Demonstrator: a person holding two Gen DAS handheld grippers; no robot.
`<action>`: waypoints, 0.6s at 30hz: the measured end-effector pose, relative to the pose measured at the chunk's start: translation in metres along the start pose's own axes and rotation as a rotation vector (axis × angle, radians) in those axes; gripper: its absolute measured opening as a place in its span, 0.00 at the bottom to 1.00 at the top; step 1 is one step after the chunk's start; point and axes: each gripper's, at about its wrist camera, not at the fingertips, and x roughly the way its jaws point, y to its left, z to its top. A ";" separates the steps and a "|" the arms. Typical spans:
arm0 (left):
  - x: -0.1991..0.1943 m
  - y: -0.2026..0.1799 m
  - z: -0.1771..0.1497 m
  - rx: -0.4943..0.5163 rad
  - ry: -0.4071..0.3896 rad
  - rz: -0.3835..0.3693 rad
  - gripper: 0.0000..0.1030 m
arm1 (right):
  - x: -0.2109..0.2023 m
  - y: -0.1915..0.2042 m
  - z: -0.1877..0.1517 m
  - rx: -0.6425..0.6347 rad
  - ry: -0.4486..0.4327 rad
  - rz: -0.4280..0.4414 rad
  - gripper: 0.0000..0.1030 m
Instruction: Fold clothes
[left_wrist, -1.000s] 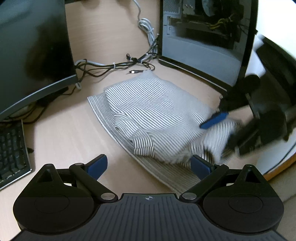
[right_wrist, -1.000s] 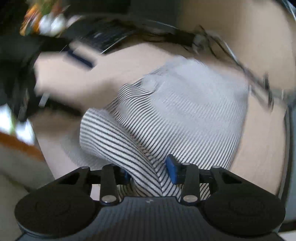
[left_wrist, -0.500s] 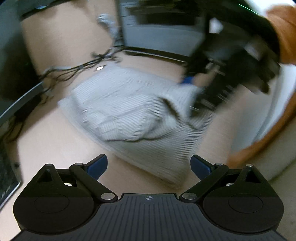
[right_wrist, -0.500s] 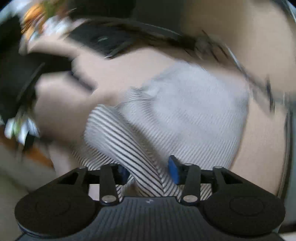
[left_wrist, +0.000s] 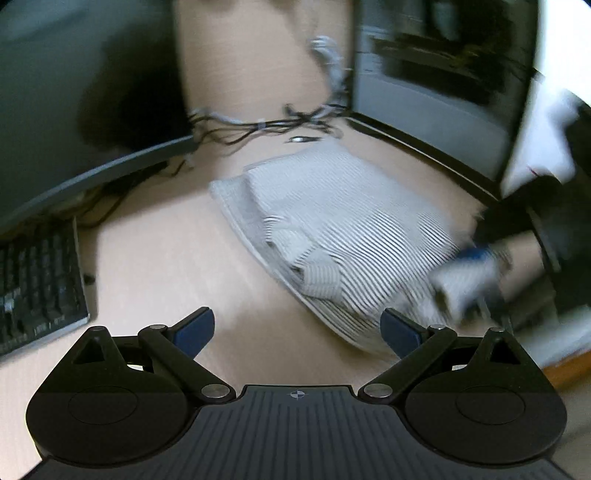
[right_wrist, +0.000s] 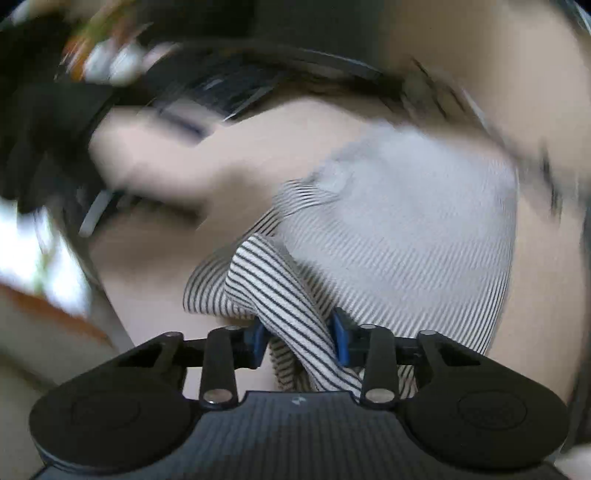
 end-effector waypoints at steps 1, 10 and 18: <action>-0.001 -0.005 -0.001 0.049 0.001 -0.013 0.97 | 0.000 -0.011 0.004 0.072 0.014 0.041 0.31; 0.037 -0.061 0.002 0.423 -0.091 -0.064 0.96 | 0.008 -0.040 0.011 0.237 0.082 0.157 0.29; 0.055 -0.080 0.009 0.515 -0.205 -0.145 0.47 | -0.028 -0.028 0.013 0.081 0.010 -0.014 0.41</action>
